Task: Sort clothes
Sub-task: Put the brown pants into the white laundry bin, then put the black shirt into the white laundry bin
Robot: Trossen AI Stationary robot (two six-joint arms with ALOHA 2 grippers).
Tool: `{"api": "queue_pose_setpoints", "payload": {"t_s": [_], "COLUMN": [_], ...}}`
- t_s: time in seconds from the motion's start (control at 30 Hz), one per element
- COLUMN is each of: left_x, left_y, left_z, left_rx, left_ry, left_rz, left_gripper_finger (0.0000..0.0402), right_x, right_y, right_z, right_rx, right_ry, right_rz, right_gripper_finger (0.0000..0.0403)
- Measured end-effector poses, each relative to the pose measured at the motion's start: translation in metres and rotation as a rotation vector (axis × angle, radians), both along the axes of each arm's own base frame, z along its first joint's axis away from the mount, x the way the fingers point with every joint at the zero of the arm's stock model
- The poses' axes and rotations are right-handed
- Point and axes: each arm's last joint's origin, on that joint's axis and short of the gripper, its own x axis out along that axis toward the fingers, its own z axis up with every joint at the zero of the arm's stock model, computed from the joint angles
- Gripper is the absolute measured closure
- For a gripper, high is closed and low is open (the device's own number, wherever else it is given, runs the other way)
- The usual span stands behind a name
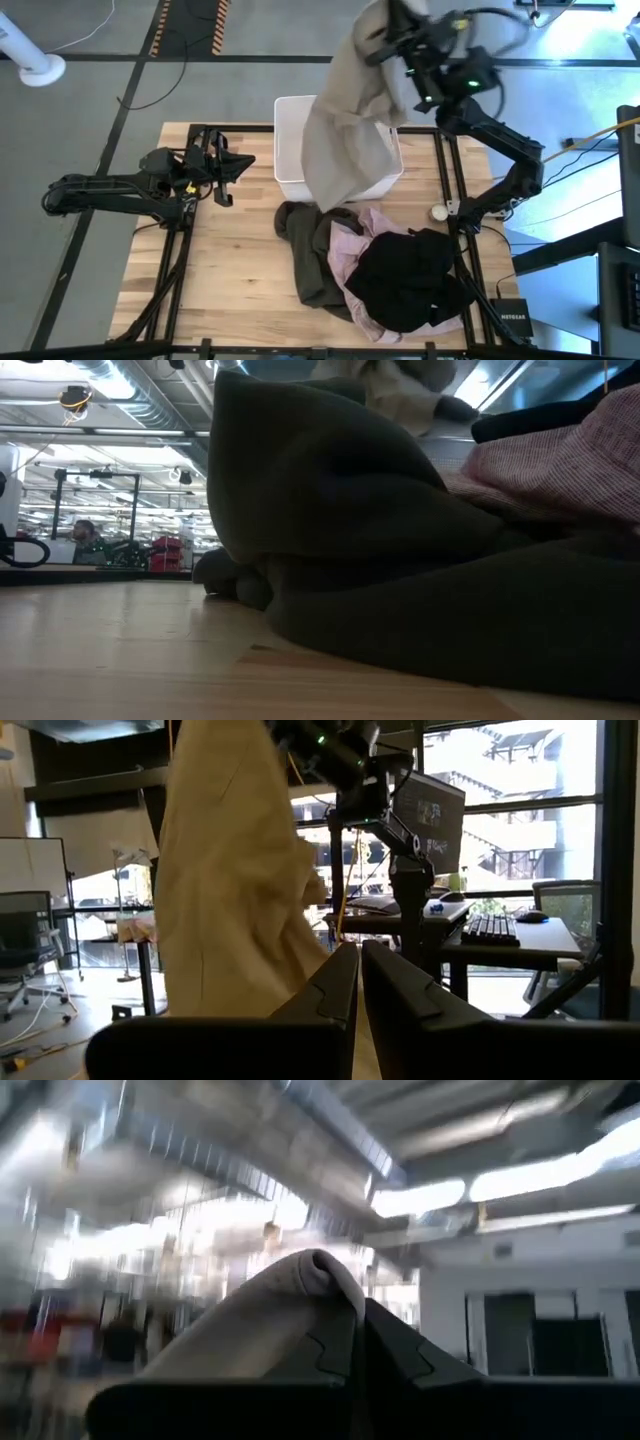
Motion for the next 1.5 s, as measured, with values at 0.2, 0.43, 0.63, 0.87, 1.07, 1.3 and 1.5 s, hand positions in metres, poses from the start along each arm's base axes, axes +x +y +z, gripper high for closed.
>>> {"api": "queue_pose_setpoints", "payload": {"t_s": [0.2, 0.43, 0.63, 0.87, 1.07, 1.3, 1.5], "left_x": [0.000, 0.000, 0.000, 0.000, 0.000, 0.000, 0.000], "left_y": [0.000, 0.000, 0.000, 0.000, 0.000, 0.000, 0.000], "left_z": [0.000, 0.000, 0.000, 0.000, 0.000, 0.000, 0.000], "left_rx": [-0.004, -0.002, -0.010, -0.019, -0.025, -0.013, -0.018], "left_ry": [-0.002, -0.002, -0.005, -0.006, -0.005, 0.000, -0.001], "left_rz": [-0.001, -0.001, -0.004, -0.006, -0.008, -0.004, -0.006], "left_gripper_finger": [0.0386, 0.0386, 0.0386, 0.0386, 0.0386, 0.0386, 0.0386], "right_x": [0.034, 0.047, 0.052, 0.068, 0.072, 0.044, 0.007], "right_y": [-0.019, -0.026, -0.032, -0.042, -0.037, 0.005, 0.060], "right_z": [-0.052, -0.109, -0.146, -0.183, -0.193, -0.154, -0.129], "right_rx": [0.179, 0.378, 0.561, 0.781, 0.799, 0.685, 0.750], "right_ry": [0.436, 0.865, 1.057, 1.091, 1.161, 1.182, 1.193], "right_rz": [-0.014, -0.007, 0.030, 0.079, 0.073, 0.060, 0.286], "right_gripper_finger": [0.0382, 0.0382, 0.0382, 0.0380, 0.0317, 0.0205, 0.0162]}}
